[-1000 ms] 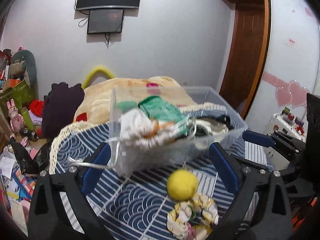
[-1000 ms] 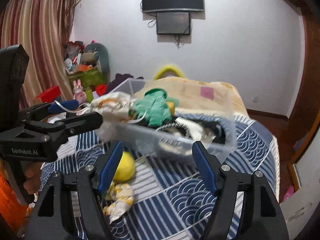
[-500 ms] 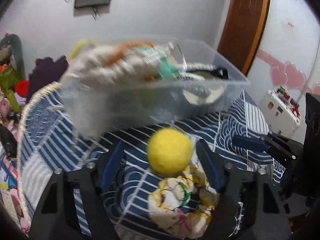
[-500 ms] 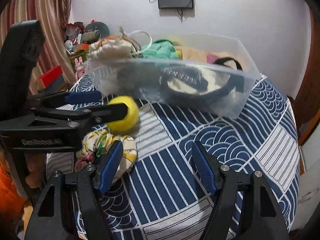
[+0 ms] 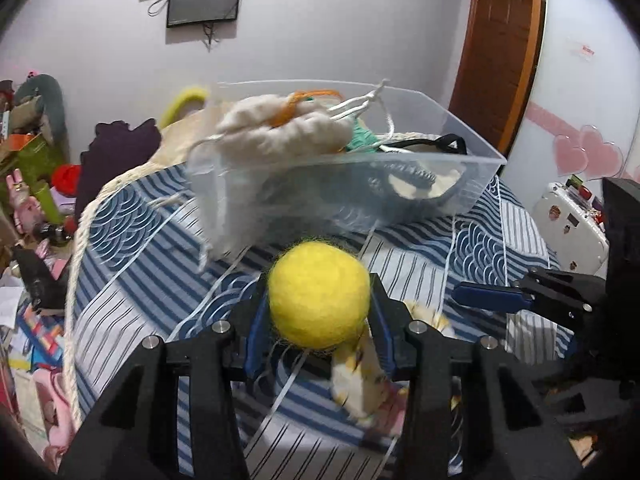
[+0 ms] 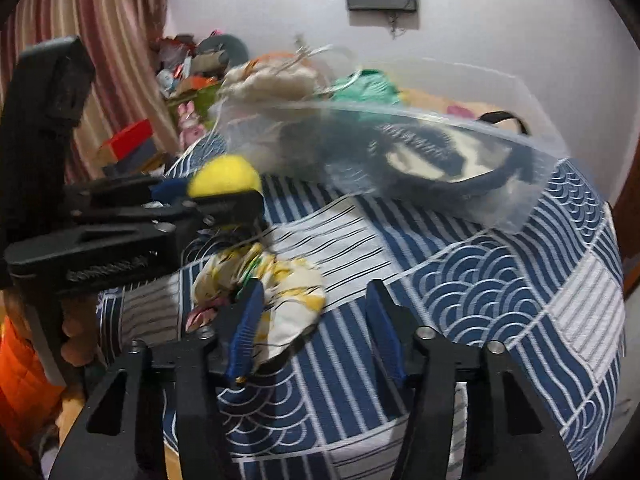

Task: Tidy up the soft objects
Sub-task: 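Grasp the yellow felt ball with the left tool while the right grasps the floral cloth, then drop the ball into the box with the left tool while the right drops the floral cloth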

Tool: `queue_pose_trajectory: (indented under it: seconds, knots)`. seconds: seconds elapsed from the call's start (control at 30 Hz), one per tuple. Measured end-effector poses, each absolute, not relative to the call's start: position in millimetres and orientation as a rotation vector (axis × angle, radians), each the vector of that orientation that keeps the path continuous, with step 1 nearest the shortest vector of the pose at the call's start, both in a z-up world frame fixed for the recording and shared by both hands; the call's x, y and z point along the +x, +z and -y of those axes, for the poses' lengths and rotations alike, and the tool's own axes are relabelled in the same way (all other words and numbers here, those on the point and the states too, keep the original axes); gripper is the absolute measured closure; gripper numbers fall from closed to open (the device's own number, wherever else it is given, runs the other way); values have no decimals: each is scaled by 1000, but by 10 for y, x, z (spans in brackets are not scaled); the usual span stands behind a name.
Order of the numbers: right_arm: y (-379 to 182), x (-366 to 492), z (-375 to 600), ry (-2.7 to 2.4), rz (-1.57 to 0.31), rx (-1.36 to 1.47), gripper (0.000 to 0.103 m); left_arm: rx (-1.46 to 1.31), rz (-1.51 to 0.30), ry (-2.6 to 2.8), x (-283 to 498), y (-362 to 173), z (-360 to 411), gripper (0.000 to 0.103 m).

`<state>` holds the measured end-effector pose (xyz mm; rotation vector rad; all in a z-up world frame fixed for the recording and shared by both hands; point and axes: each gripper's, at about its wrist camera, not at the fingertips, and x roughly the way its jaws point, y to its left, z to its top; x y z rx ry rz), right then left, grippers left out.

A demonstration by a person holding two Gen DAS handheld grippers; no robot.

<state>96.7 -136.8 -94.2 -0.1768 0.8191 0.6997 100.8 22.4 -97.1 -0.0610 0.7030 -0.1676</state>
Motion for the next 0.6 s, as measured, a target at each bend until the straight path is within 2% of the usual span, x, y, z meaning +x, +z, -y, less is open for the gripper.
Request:
queue_pose_trajectory:
  seconds: [0.03, 0.17, 0.6]
  knots:
    - [-974, 969, 1337, 707, -830, -185, 65, -68, -705, -164, 977, -986, -242, 58]
    - [-1027, 971, 1278, 694, -837, -206, 91, -99, -704, -160, 878, -1029, -303, 58]
    - [-592, 972, 1575, 611, -677, -112, 94, -70, -603, -160, 852, -701, -230, 58]
